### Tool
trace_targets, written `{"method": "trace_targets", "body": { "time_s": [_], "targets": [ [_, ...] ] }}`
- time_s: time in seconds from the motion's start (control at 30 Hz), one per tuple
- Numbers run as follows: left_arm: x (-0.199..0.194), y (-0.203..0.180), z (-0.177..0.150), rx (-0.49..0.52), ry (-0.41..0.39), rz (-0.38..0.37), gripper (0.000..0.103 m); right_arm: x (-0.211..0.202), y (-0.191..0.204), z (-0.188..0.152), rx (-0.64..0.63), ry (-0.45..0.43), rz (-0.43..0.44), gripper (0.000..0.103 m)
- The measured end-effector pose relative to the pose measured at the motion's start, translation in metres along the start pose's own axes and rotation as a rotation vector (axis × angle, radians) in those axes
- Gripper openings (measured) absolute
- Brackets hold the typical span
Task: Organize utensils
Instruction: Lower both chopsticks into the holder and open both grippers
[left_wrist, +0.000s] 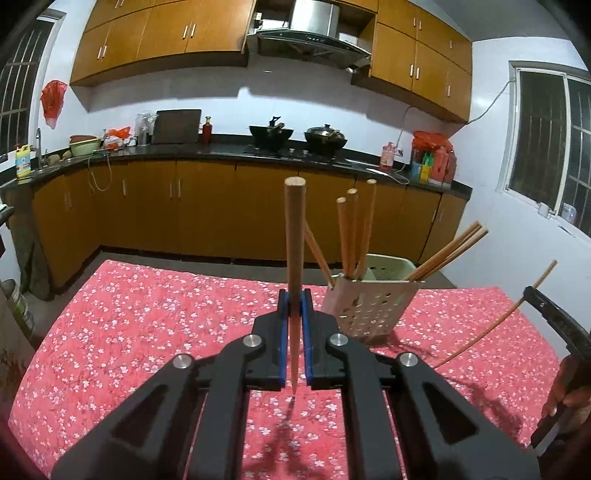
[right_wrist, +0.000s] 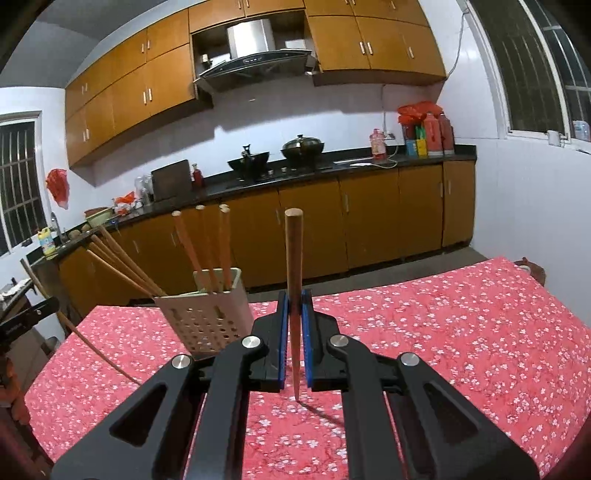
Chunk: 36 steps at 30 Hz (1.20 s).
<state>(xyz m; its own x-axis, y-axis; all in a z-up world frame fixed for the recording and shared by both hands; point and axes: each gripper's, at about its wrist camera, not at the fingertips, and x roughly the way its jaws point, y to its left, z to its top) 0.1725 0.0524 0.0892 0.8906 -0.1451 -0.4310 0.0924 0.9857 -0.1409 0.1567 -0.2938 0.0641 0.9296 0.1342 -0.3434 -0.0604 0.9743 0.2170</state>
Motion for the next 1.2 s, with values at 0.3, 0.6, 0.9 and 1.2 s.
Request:
{"method": "trace_targets", "body": {
  "time_s": [0.3, 0.6, 0.9, 1.2],
  "targets": [
    [-0.021, -0.030, 0.037, 0.021, -0.100, -0.133, 0.008, -0.034, 0.041, 0.057, 0.000, -0.158, 0.202, 0.008],
    [-0.027, -0.066, 0.087, 0.010, -0.286, -0.155, 0.008, -0.035, 0.073, 0.100, -0.018, -0.392, 0.187, 0.008],
    [0.013, -0.073, 0.091, 0.005, -0.294, -0.098, 0.008, 0.020, 0.084, 0.096, -0.026, -0.427, 0.115, 0.008],
    [0.045, -0.066, 0.081, 0.007, -0.240, -0.101, 0.008, 0.060, 0.104, 0.079, -0.105, -0.388, 0.077, 0.008]
  ]
}}
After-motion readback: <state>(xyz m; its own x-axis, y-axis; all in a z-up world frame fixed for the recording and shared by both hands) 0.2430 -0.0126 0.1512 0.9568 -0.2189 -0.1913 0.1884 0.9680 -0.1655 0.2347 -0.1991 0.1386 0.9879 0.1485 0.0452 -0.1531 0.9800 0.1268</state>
